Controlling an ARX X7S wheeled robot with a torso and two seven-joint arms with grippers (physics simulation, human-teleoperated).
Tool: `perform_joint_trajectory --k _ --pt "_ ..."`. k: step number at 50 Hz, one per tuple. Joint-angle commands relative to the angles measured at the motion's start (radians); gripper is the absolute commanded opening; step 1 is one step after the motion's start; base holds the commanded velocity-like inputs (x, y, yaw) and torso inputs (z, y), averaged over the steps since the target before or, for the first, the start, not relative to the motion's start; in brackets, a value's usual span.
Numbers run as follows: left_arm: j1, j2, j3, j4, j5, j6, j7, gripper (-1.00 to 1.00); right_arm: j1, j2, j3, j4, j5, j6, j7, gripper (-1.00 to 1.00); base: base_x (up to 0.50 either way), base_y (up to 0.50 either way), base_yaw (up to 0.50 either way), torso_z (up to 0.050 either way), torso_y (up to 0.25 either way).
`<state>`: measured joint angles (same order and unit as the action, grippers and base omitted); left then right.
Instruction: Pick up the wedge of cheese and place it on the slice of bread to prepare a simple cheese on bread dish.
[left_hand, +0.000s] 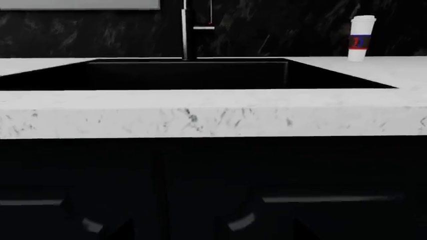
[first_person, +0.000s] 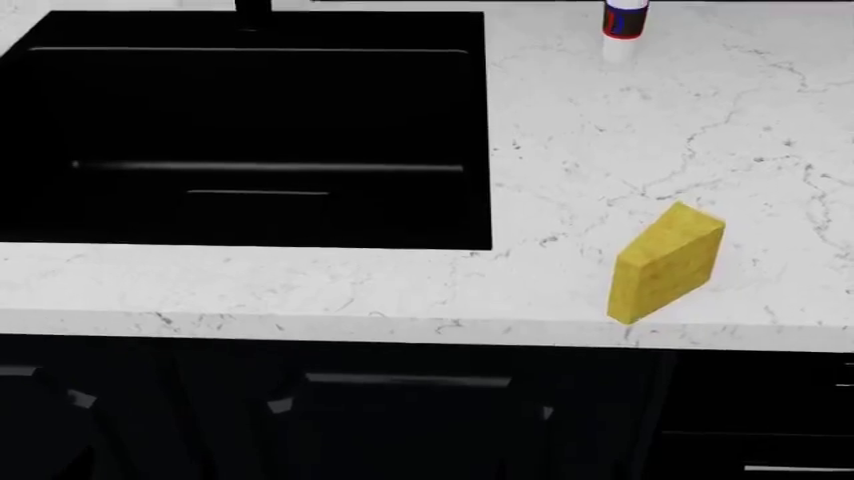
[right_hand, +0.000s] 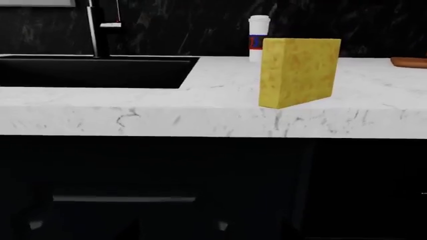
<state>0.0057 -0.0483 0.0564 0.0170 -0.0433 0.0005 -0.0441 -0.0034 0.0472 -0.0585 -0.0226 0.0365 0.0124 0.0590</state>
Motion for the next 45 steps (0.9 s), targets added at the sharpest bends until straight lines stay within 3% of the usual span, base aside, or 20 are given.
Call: perform_joint_trajectory --k 1,13,28,33,35,36,45 --pt "-0.001 -0.028 0.02 0.055 -0.04 -0.069 -0.004 1.0 -0.006 0.026 -0.023 -0.056 -0.013 0.048 0.048 1.0 0.0 0.0 0.0 0.05 0.037" --pt "-0.06 -0.086 -0.033 0.349 -0.123 -0.389 -0.033 1.0 -0.002 0.07 -0.011 -0.403 0.044 0.375 0.053 1.0 0.0 0.0 0.0 0.05 0.038" --pt "-0.253 -0.112 -0.004 0.6 -0.14 -0.771 -0.11 1.0 0.151 0.092 0.002 -0.64 0.071 0.694 0.093 1.0 0.0 0.0 0.0 0.05 0.038" --pt "-0.379 -0.108 -0.031 0.701 -0.185 -0.992 -0.133 1.0 0.26 0.087 0.012 -0.683 0.099 0.831 0.098 1.0 0.0 0.0 0.0 0.05 0.037" --pt "-0.336 -0.113 -0.03 0.669 -0.176 -0.925 -0.125 1.0 0.259 0.084 0.007 -0.639 0.096 0.802 0.099 1.0 0.0 0.0 0.0 0.05 0.037" --pt "-0.255 -0.117 -0.034 0.587 -0.174 -0.791 -0.089 1.0 0.219 0.088 -0.012 -0.563 0.086 0.712 0.085 1.0 0.0 0.0 0.0 0.05 0.039" --pt "-0.253 -0.122 -0.031 0.582 -0.179 -0.783 -0.093 1.0 0.218 0.094 -0.016 -0.559 0.093 0.706 0.092 1.0 0.0 0.0 0.0 0.013 0.008"
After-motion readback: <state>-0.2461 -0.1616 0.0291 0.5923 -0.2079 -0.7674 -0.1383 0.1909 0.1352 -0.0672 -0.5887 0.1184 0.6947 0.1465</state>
